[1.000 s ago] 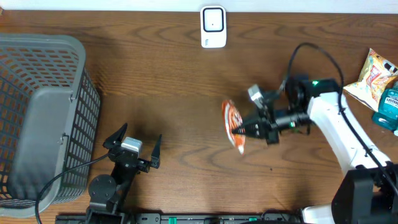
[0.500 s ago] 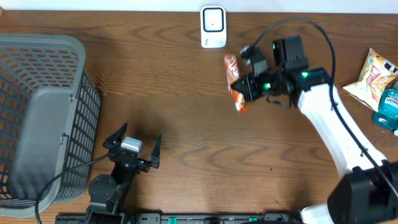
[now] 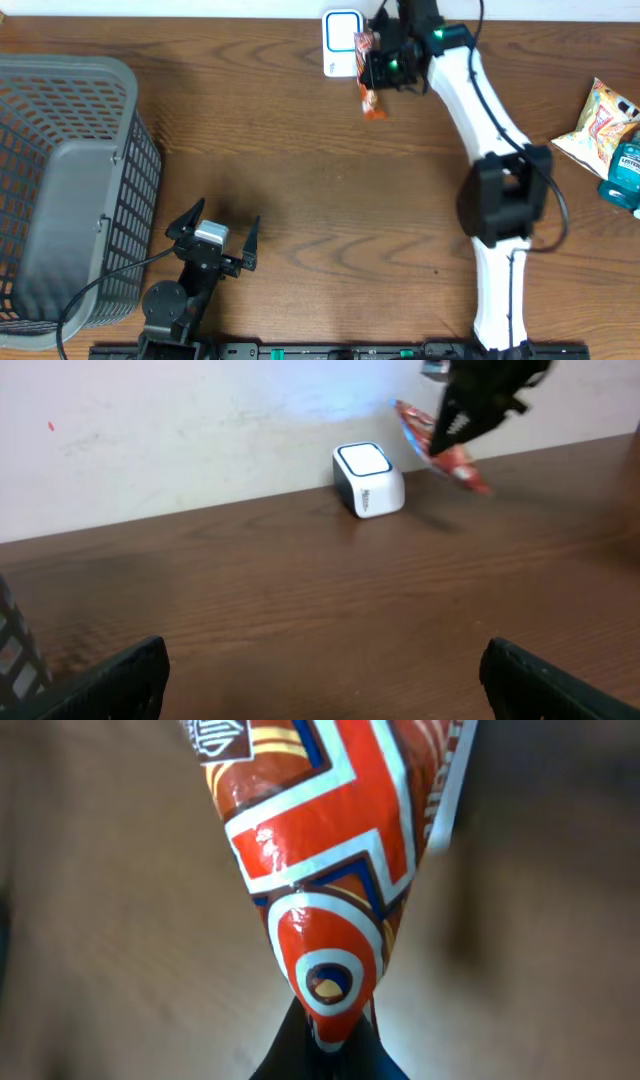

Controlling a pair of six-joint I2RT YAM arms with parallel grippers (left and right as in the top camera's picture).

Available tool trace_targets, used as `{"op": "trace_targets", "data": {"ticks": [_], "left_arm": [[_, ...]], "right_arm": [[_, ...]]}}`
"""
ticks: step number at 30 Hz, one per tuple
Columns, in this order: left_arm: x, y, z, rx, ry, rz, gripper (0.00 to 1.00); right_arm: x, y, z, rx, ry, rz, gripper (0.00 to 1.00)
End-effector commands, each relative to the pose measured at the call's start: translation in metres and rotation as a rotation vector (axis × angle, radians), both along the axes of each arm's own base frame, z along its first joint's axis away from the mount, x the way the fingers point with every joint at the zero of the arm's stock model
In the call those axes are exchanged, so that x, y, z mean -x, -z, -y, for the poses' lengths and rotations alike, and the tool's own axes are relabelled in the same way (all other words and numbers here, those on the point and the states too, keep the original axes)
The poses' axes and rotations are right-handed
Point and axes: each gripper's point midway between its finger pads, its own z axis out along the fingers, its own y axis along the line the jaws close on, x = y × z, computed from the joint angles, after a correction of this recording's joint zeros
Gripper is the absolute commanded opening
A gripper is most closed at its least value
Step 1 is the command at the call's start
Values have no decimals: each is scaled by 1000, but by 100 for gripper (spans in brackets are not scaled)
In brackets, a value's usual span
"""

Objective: Scan the item barcode
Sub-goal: 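Raise the snack bar up to the white scanner window, then carry the snack bar to the right table edge and release it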

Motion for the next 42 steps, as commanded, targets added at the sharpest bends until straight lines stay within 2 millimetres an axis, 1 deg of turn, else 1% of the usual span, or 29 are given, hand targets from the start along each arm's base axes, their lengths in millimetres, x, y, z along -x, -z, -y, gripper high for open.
{"op": "trace_targets", "data": {"ticks": [1,3,6,9,11,16,18,21,23,25,26,28,30,31,33,34,35,37,38,39,40,42], "left_arm": [[1,16,1,-16,8,-43,99],[1,16,1,-16,8,-43,99],[1,16,1,-16,8,-43,99],[1,16,1,-16,8,-43,99],[1,16,1,-16,8,-43,99],[1,16,1,-16,8,-43,99],[1,16,1,-16,8,-43,99],[1,16,1,-16,8,-43,99],[1,16,1,-16,8,-43,99],[1,16,1,-16,8,-43,99],[1,16,1,-16,8,-43,99],[1,16,1,-16,8,-43,99],[1,16,1,-16,8,-43,99],[1,16,1,-16,8,-43,99],[1,16,1,-16,8,-43,99],[1,16,1,-16,8,-43,99],[1,16,1,-16,8,-43,99],[1,16,1,-16,8,-43,99],[1,16,1,-16,8,-43,99],[1,16,1,-16,8,-43,99],[1,16,1,-16,8,-43,99],[1,16,1,-16,8,-43,99]], "right_arm": [[-32,-12,-9,20,60,84,1],[-43,-6,-13,40,85,106,1],[-52,5,-21,40,95,130,1],[-59,15,-25,37,112,139,1],[-62,18,-27,35,120,143,1],[-67,24,-17,101,179,158,1],[-67,25,-16,105,182,159,1],[-63,26,-19,91,166,139,1],[-52,30,-26,58,131,90,1],[-41,34,-29,36,106,34,1],[-35,37,-26,35,102,1,1],[-27,36,-18,47,109,-40,1],[-19,25,-5,67,107,-66,1],[-16,16,1,76,101,-67,1],[-9,-6,21,109,120,-67,1],[-3,-27,49,166,172,-64,1],[2,-38,63,199,201,-63,1],[12,-58,102,286,277,-61,1],[18,-70,130,350,334,-57,1],[22,-76,148,394,372,-58,1],[27,-81,172,452,421,-61,1],[33,-83,215,549,502,-81,1]]}}
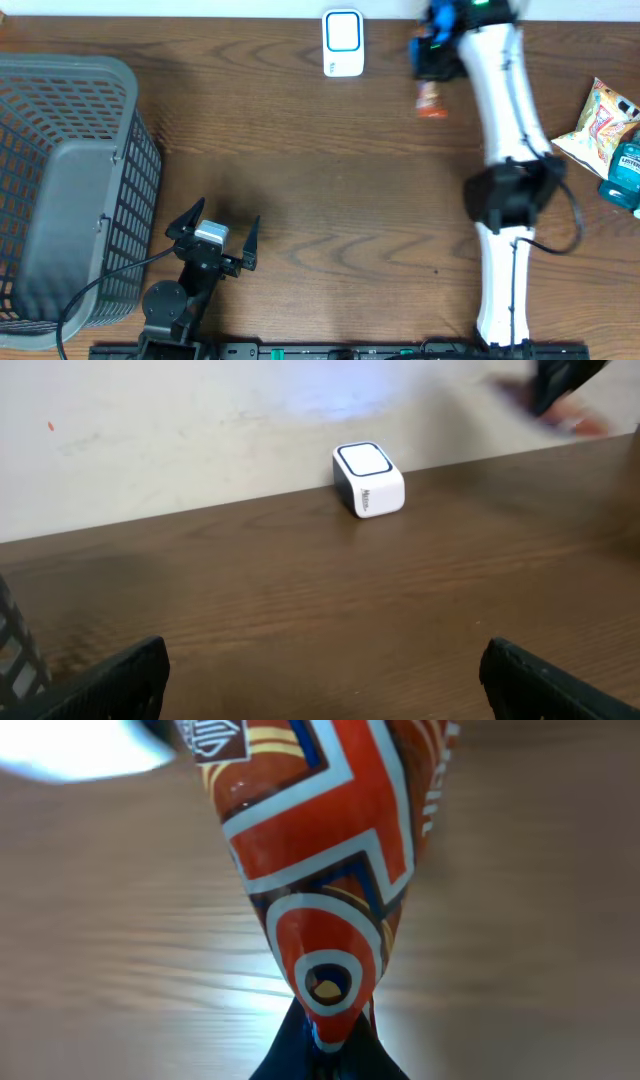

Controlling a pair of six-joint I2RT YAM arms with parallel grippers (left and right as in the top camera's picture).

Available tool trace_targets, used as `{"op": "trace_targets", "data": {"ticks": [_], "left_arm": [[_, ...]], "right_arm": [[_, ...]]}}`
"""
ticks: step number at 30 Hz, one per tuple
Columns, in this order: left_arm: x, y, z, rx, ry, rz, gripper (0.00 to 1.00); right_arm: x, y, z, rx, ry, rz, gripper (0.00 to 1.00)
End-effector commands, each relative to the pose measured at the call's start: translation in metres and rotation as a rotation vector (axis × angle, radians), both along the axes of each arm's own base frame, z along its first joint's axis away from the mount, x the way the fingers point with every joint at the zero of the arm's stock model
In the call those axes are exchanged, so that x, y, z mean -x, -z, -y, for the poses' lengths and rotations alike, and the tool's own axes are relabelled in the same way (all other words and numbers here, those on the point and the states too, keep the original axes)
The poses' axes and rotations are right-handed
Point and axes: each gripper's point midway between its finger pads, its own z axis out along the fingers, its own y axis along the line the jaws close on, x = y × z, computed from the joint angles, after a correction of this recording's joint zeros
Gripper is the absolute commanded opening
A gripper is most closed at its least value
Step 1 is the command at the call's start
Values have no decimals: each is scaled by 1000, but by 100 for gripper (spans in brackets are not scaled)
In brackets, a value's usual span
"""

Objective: Scan the item barcode
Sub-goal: 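Carry the snack bar to the right table edge and release it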

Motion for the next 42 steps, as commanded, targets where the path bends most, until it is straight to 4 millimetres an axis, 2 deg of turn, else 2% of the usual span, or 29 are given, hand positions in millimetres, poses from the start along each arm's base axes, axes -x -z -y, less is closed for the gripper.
{"op": "trace_targets", "data": {"ticks": [1,3,7,9,11,16,18,20,21,22,23,26,27,30,32,34,38,40,42], "left_arm": [[1,16,1,-16,8,-43,99],[1,16,1,-16,8,-43,99],[1,16,1,-16,8,-43,99],[1,16,1,-16,8,-43,99],[1,16,1,-16,8,-43,99],[1,16,1,-16,8,-43,99],[1,16,1,-16,8,-43,99],[1,16,1,-16,8,-43,99],[1,16,1,-16,8,-43,99],[1,16,1,-16,8,-43,99],[1,16,1,-16,8,-43,99],[1,16,1,-16,8,-43,99],[1,16,1,-16,8,-43,99],[1,16,1,-16,8,-43,99],[1,16,1,-16,8,-43,99],[1,16,1,-16,8,-43,99],[1,16,1,-16,8,-43,99],[1,16,1,-16,8,-43,99],[1,16,1,-16,8,-43,99]], "right_arm": [[6,-46,106,279,180,79,1],[8,-36,143,336,244,48,1],[7,1,201,345,339,-5,1],[5,18,218,330,372,-14,1],[7,42,245,324,422,-31,1],[19,65,285,324,499,-49,3],[24,67,299,324,526,-54,16],[38,63,311,328,557,-84,46],[43,60,315,330,565,-90,99],[47,54,318,329,579,-93,99],[51,48,321,324,605,-89,99],[56,4,317,240,681,-2,99],[55,-26,307,179,672,69,99],[58,-86,283,86,624,208,99],[68,-138,259,37,561,321,99],[86,-179,242,21,533,403,99],[131,-239,214,-12,498,521,99],[157,-263,199,-27,480,572,99],[184,-277,189,-21,480,592,99]]}}
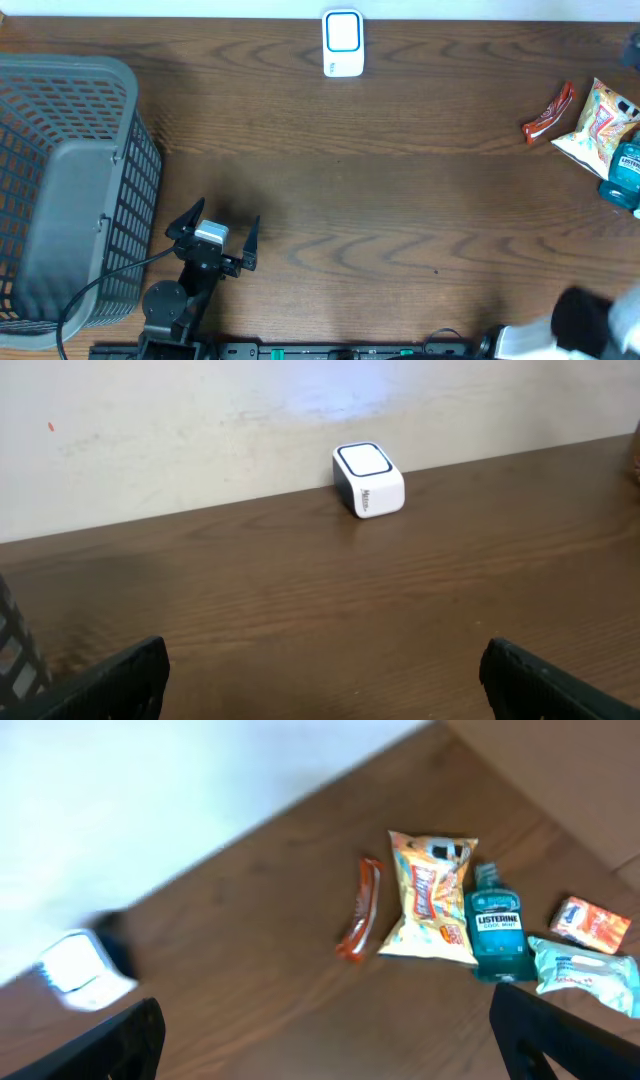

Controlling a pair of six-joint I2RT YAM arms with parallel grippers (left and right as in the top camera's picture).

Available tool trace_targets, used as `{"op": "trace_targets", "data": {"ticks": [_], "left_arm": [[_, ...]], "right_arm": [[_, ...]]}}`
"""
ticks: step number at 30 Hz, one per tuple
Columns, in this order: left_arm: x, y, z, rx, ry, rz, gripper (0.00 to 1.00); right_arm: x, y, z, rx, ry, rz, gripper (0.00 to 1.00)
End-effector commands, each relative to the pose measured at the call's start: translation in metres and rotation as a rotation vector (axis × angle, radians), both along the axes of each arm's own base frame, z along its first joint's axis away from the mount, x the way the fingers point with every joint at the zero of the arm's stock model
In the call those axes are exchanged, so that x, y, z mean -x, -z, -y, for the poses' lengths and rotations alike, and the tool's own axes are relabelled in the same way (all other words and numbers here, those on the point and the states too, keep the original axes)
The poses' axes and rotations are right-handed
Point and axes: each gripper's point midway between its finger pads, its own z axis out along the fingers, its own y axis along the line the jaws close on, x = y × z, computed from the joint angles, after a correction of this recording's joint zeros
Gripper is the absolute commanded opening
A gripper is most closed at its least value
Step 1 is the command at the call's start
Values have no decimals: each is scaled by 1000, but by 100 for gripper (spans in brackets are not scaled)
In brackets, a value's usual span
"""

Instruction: Scan the item barcode

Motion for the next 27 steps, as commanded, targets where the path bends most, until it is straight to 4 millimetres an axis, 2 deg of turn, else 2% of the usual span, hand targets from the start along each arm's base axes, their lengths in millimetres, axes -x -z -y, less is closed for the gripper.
{"op": "trace_targets", "data": {"ticks": [1,10,14,16,18,22,27], "left_arm": [[1,16,1,-16,8,-43,99],[1,16,1,-16,8,-43,99],[1,16,1,-16,8,-43,99],[1,16,1,-16,8,-43,99],[1,16,1,-16,8,-43,99],[1,16,1,-16,8,-43,99],[1,16,1,-16,8,-43,99]], "right_arm": [[36,-18,-24,-16,-46,30,99],[137,-68,-64,51,-47,189,99],[174,-79,-79,79,-49,249,99],[192,-85,-74,172,-22,259,99],[205,-88,-71,203,11,269,99],[224,-83,-78,204,15,264,99],[243,-88,-86,221,16,310,99]]}}
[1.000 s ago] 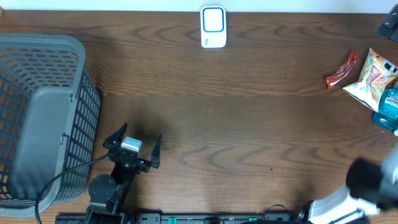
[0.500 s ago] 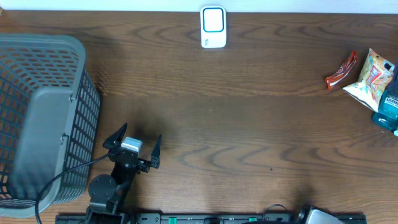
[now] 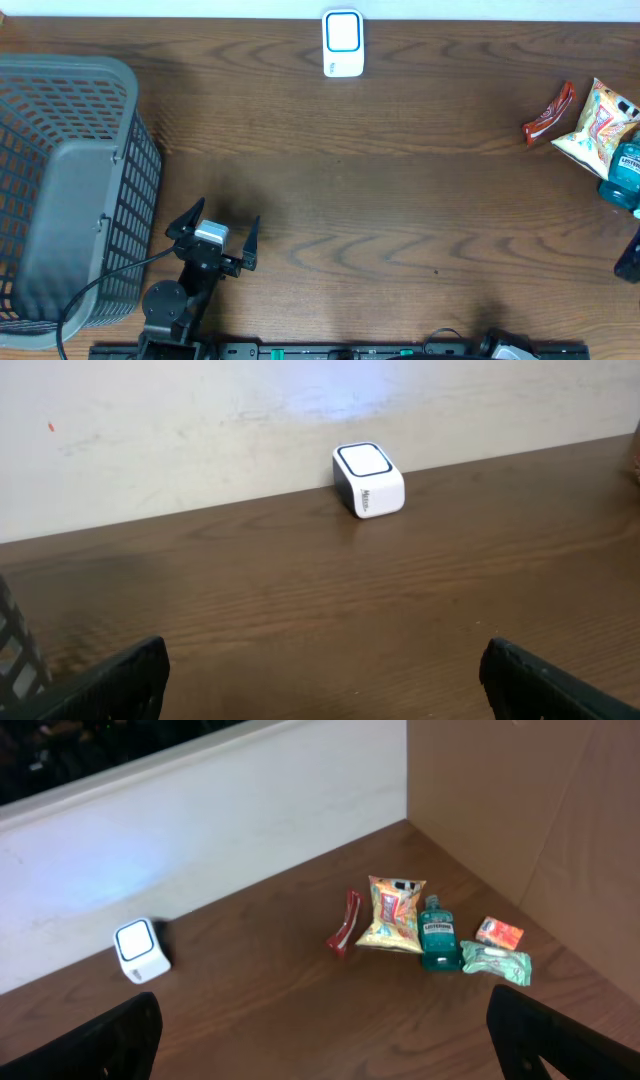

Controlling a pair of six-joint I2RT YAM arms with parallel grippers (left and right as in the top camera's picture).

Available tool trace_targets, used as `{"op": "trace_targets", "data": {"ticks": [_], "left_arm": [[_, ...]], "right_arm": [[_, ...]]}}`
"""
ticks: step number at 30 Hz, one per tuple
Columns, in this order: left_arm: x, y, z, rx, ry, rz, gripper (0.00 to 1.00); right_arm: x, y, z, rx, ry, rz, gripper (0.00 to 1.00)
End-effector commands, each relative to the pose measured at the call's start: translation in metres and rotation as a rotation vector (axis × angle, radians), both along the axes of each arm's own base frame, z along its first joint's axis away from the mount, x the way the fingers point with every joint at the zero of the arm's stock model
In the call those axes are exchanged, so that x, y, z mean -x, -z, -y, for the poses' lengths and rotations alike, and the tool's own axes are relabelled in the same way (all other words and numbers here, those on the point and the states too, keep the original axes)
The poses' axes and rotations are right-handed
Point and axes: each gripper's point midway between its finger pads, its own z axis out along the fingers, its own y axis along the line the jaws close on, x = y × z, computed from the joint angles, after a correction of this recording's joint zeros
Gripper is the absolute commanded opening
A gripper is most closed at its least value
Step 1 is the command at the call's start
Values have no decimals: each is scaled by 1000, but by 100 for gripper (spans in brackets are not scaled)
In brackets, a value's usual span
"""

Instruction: Scan the item barcode

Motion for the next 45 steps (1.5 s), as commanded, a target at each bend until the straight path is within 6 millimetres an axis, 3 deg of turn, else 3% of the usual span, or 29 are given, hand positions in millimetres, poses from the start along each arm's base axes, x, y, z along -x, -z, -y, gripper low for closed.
{"op": "trace_targets", "data": {"ticks": [1,6,13,18,24,36,45], "left_arm": [[1,16,1,-16,8,-43,99],[1,16,1,-16,8,-43,99],[1,16,1,-16,8,-43,99],[1,16,1,-16,8,-43,99],[1,16,1,-16,8,-43,99],[1,16,1,-16,8,-43,99],[1,16,1,-16,8,-43,99]], "right_arm": [[15,-2,-3,30,9,23,99],[26,-13,-16,58,-75,96,99],[14,-41,-47,204,-348,266,99],[0,-38,-67,288,-485,373,99],[-20,-10,-83,323,-582,499,99],[-52,80,-105,348,-715,687,99],[-65,137,-107,374,-710,771,99]]}}
